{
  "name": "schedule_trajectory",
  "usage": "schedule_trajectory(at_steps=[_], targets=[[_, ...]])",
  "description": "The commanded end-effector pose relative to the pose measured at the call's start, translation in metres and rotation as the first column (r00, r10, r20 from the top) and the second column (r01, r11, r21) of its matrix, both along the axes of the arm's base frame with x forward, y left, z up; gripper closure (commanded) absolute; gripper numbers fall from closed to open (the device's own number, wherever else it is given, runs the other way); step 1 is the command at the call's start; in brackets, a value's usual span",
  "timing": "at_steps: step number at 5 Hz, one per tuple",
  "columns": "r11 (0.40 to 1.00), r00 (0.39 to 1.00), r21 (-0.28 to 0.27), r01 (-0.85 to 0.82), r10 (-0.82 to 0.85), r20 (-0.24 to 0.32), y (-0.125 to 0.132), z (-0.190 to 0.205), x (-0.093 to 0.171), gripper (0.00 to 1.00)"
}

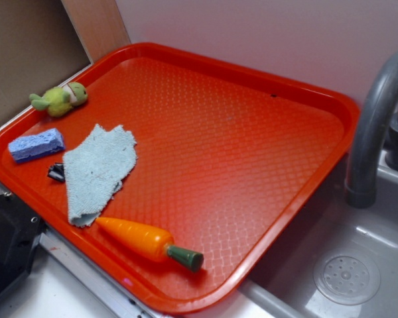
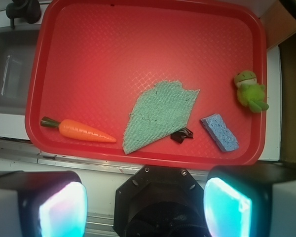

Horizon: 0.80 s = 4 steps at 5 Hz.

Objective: Grab the blue sponge.

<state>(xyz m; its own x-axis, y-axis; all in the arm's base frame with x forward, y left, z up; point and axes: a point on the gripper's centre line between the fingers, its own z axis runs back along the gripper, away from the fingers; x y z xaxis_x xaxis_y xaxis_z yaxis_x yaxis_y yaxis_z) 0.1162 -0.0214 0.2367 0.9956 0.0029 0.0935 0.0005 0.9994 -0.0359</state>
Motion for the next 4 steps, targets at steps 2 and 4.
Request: schedule_trajectory(at_steps=[2, 4], targets=[[0.979, 0.977, -0.022, 0.203, -0.201, 0.071, 0.027, -0.019, 0.014, 0.00], [0.938, 0.934, -0.001, 0.347, -0.346, 0.088, 0.082, -0.058, 0.032, 0.00]])
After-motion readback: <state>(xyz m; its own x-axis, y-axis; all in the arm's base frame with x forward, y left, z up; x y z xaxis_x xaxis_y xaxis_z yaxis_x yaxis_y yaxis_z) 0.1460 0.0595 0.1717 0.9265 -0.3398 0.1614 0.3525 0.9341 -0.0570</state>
